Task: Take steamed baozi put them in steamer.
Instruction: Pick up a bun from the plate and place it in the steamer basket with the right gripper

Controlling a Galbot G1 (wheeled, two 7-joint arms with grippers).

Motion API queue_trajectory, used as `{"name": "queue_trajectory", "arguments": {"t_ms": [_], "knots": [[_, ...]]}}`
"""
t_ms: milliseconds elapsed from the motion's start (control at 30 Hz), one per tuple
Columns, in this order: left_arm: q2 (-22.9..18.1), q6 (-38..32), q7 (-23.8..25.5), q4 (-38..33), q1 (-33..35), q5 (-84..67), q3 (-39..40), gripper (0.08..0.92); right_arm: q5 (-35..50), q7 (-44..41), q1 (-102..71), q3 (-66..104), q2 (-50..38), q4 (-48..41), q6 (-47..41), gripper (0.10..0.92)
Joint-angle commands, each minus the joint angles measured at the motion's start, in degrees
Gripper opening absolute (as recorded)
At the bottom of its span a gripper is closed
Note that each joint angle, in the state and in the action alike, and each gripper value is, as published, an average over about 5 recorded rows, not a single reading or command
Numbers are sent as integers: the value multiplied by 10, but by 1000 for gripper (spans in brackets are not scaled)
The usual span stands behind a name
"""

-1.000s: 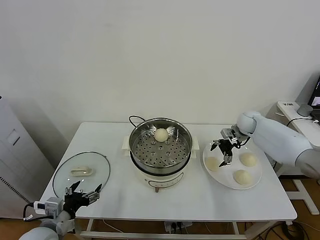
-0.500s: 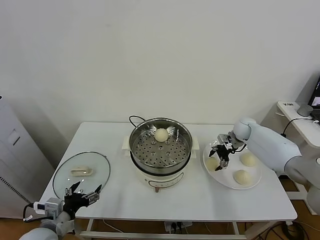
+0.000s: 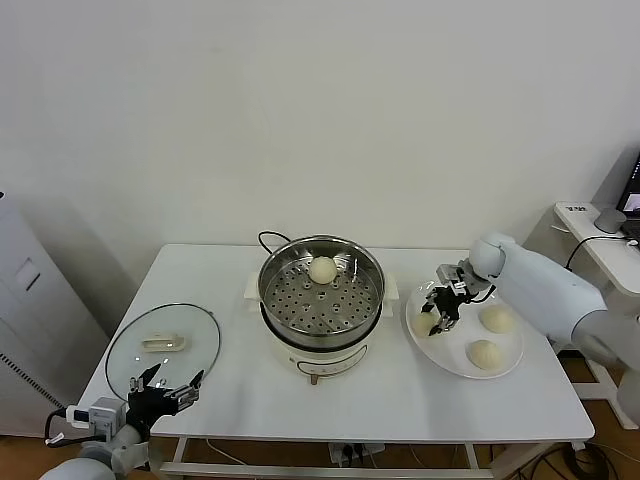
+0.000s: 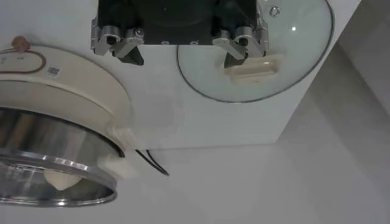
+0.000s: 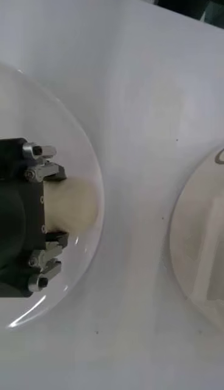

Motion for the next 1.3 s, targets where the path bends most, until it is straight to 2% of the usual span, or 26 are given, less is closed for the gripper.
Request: {"name": "queue_trajectory", "arguments": {"t_ms": [33,233,367,533,733,1000,1300], "knots": [[-1,2,-1,-1,0,1,-1,823,100,-23,142,-135,-39,80,-28,509],[-1,1,-2,1,-1,3,0,823,224,-41,316,-277,-73,179,-96,509],[0,1,-2,1,-4,3,3,823,279,-39,386,-315,-69,210,-127,509],[2,1,-2,2,-6,3,5,823,367,-18,428,-321,-38,233,-173,509],[3,-1,-1,3,-7,3,4,823,464,47,418,-299,19,254,-225,509],[3,-2,-1,5,-7,4,4,823,485,136,348,-260,101,256,-274,509],[4,-4,-1,6,-7,4,2,823,473,186,268,-236,176,229,-305,509]]}}
